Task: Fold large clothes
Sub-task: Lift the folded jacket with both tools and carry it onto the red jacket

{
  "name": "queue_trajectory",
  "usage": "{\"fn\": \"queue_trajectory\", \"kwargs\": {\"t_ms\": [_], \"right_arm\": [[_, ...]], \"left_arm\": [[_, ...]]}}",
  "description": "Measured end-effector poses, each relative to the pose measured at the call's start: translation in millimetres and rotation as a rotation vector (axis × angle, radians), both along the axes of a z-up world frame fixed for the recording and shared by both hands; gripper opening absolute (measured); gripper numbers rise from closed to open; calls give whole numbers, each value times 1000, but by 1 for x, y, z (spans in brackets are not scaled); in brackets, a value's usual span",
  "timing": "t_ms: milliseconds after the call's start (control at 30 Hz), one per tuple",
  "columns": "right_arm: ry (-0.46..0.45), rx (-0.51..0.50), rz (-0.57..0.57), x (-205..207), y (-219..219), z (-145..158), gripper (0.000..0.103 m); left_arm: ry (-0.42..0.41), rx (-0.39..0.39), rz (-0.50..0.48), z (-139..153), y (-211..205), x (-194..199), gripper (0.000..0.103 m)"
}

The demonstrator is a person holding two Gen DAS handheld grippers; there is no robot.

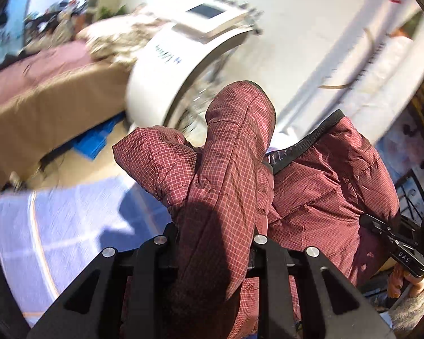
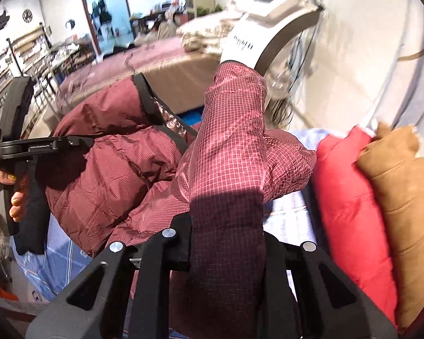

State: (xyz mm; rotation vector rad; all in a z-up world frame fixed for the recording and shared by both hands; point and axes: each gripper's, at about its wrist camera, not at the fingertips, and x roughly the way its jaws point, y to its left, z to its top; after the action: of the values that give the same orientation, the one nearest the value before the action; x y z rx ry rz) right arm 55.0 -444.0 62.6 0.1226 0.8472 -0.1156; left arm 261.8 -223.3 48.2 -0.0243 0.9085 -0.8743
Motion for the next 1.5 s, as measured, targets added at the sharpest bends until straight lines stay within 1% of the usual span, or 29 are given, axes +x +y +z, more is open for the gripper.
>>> {"fn": "queue_trajectory", "kwargs": {"t_ms": [67, 133, 200, 300, 367, 433, 467, 500, 533, 567, 600, 633, 667, 700, 733, 767, 800, 833, 867, 900, 967, 1100, 1133, 1167, 1233, 1300, 1367, 1433, 1500], "right_arm": [[-53, -36, -55, -22, -14, 28, 18], [-115, -51, -141, -48, -40, 60, 18], [-170, -59, -236, -76, -72, 87, 18], [-245, -76, -390, -121, -120, 120, 19], [-286, -98, -499, -152, -154, 134, 19], [-319, -87, -610, -183, -187, 142, 19], [-331, -78, -662, -196, -201, 142, 19], [-339, -58, -723, -211, -217, 140, 19], [-344, -20, -782, -225, -233, 134, 19], [-349, 36, -841, -241, -248, 126, 20], [-349, 89, -892, -254, -261, 115, 20], [-335, 138, -947, -267, -274, 96, 20], [-302, 176, -988, -276, -286, 75, 21], [-259, 232, -1029, -286, -299, 50, 23], [-223, 307, -1076, -294, -310, 21, 24], [-193, 400, -1120, -304, -321, -15, 28], [-189, 474, -1137, -313, -329, -45, 37], [-220, 538, -1158, -324, -334, -66, 42], [-293, 629, -1180, -333, -336, -84, 46], [-350, 687, -1188, -340, -337, -93, 49], [-391, 684, -1186, -341, -337, -99, 54], [-372, 627, -1199, -324, -329, -100, 64], [-370, 618, -1202, -331, -336, -95, 65], [-367, 612, -1205, -331, -328, -92, 66], [-372, 623, -1214, -335, -324, -92, 68], [-384, 643, -1230, -333, -331, -94, 69], [-396, 668, -1245, -337, -336, -93, 69], [-418, 698, -1258, -340, -336, -91, 69], [-444, 726, -1270, -344, -338, -91, 69]], "left_arm": [[-65, -27, -87, 32, -39, -6, 23], [-134, -68, -182, 67, -87, -14, 23], [-178, -122, -271, 99, -141, -20, 23], [-177, -193, -389, 128, -222, -29, 23], [-153, -217, -452, 135, -278, -31, 23], [-84, -215, -489, 131, -334, -29, 24], [-51, -199, -504, 123, -362, -27, 25], [-2, -165, -515, 108, -393, -21, 27], [35, -130, -517, 90, -416, -12, 28], [65, -81, -518, 67, -439, -9, 30], [116, -28, -512, 41, -461, -4, 32], [168, 13, -499, 17, -475, 2, 32], [195, 62, -475, -10, -489, 7, 35], [198, 94, -459, -34, -498, 11, 49], [191, 102, -448, -50, -498, 14, 57], [193, 90, -442, -62, -499, 19, 71], [206, 76, -424, -71, -500, 21, 81], [217, 67, -406, -76, -499, 27, 85], [227, 60, -396, -80, -501, 29, 88], [230, 64, -386, -82, -503, 31, 92], [235, 72, -368, -84, -502, 39, 95], [243, 57, -363, -83, -495, 43, 96], [238, 57, -361, -75, -493, 40, 96], [226, 60, -357, -69, -490, 39, 95], [178, 42, -338, -52, -479, 38, 95], [107, 10, -310, -29, -463, 38, 96], [38, 0, -286, -10, -446, 37, 97], [-40, 25, -284, 5, -429, 28, 97], [-121, 68, -309, 12, -413, 12, 97]]}}
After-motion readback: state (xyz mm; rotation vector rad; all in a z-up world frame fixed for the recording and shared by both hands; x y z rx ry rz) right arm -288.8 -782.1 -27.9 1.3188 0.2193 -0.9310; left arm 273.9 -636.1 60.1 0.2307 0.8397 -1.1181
